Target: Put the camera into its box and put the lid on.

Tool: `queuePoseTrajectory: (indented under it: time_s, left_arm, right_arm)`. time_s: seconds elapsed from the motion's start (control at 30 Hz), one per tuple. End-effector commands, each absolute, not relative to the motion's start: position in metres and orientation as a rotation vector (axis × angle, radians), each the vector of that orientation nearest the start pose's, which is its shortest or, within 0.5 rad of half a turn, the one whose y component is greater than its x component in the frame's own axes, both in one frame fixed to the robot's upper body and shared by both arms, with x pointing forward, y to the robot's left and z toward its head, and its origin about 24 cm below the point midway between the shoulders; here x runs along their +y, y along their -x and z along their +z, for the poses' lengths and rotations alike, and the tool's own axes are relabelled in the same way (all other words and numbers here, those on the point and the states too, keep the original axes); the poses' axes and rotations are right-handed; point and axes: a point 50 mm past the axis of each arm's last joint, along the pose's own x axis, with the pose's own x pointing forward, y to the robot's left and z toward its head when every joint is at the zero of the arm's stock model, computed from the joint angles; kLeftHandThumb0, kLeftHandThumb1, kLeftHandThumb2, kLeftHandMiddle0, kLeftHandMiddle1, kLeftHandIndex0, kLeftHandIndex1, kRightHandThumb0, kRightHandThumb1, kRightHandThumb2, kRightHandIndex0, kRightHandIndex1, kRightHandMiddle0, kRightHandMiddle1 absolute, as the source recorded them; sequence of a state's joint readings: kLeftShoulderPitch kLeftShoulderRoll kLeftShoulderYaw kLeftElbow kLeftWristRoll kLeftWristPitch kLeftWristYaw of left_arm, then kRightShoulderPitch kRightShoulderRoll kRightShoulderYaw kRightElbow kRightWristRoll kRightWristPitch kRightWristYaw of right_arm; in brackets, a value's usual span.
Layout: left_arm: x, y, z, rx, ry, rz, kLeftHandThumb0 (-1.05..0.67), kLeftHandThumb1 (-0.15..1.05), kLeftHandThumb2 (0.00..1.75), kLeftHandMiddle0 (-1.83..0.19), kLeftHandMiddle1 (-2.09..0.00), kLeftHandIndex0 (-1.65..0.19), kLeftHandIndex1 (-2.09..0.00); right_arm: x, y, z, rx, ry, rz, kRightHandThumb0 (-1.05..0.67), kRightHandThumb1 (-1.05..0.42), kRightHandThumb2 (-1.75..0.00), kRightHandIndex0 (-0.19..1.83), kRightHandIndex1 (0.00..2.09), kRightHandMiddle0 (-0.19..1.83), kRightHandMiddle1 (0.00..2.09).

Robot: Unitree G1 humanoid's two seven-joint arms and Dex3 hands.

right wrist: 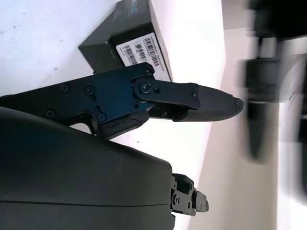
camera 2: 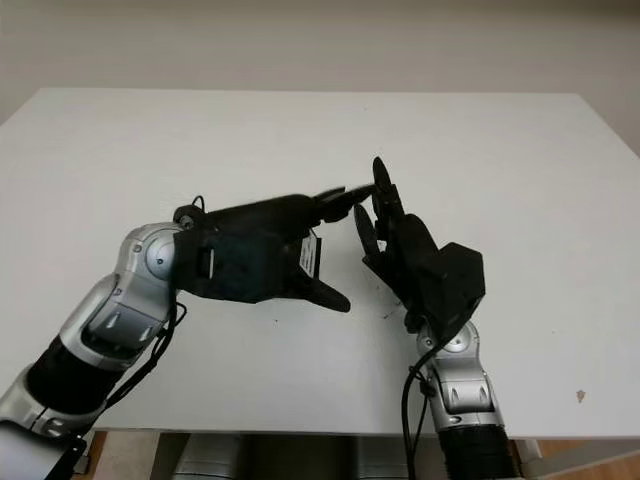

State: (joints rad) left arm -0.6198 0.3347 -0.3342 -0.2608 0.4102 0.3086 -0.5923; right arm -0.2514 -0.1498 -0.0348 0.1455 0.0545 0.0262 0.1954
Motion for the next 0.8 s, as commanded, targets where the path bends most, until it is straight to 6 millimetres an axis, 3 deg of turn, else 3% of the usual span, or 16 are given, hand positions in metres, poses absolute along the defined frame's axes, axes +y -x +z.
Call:
queuePoseTrajectory:
  time_s: [0.0, 0.17, 0.3, 0.53, 0.77]
  left_arm:
    - [0.083, -0.297, 0.202, -0.395, -0.831, -0.584, -0.84, 1.05, 0.38, 0.19, 0.0, 0.19, 0.0]
    - [0.108, -0.305, 0.194, -0.448, -0.68, -0.325, -0.65, 1.05, 0.2, 0.04, -0.08, 0.08, -0.07]
    - [0.126, -0.312, 0.186, -0.471, -0.7, -0.219, -0.62, 1.05, 0.12, -0.15, -0.13, -0.09, -0.14]
    - [0.172, -0.328, 0.176, -0.374, -0.787, -0.233, -0.75, 1.02, 0.06, -0.05, -0.09, -0.01, -0.09]
    - [0.203, -0.33, 0.162, -0.29, -0.897, -0.333, -0.9, 1.0, 0.05, 0.06, -0.03, 0.12, -0.02]
  right_arm:
    - [-0.167, -0.302, 0.082, -0.088, 0.089, 0.189, -0.69, -1.05, -0.48, -0.14, 0.05, -0.11, 0.05]
    - [-0.181, -0.305, 0.099, -0.145, 0.079, 0.148, -0.68, -1.05, -0.55, -0.17, 0.04, -0.14, 0.04]
    - [-0.188, -0.307, 0.112, -0.187, 0.064, 0.145, -0.67, -1.05, -0.61, -0.19, 0.02, -0.17, 0.03]
    - [-0.201, -0.31, 0.133, -0.266, 0.036, 0.136, -0.7, -1.05, -0.75, -0.19, 0.0, -0.19, 0.0]
    - [-0.213, -0.311, 0.153, -0.29, -0.024, 0.114, -0.77, -1.05, -0.75, -0.19, 0.0, -0.19, 0.0]
